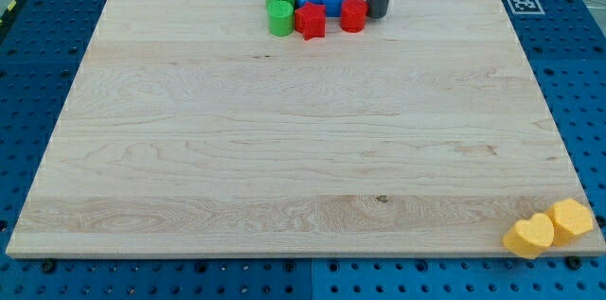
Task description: Move the yellow hexagon upwards
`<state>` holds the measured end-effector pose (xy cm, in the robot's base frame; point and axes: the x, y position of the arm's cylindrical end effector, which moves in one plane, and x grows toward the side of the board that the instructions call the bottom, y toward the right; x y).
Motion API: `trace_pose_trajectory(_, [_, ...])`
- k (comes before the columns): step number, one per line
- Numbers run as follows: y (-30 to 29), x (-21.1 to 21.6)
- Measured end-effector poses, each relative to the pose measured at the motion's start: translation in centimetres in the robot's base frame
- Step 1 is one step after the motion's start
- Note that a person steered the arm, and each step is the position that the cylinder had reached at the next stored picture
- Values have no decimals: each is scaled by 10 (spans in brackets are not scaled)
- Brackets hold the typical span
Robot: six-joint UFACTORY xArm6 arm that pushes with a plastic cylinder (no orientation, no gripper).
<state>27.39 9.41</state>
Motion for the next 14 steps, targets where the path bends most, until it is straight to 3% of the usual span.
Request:
trace_pose_trajectory(2, [-25, 0])
trace_pose_trajectory(3, [10, 5])
trace_pose_trajectory(4, [59, 24])
trace_pose_trajectory(6, [231, 85])
trace_pose_trajectory(7, [250, 99])
trace_pose_trajectory(8, [251, 104])
trace_pose_trajectory(9, [251, 146])
trace_pose_trajectory(11, [251, 298])
trace_pose_trajectory(12, [245, 341])
trace_pose_trajectory(14, [235, 344])
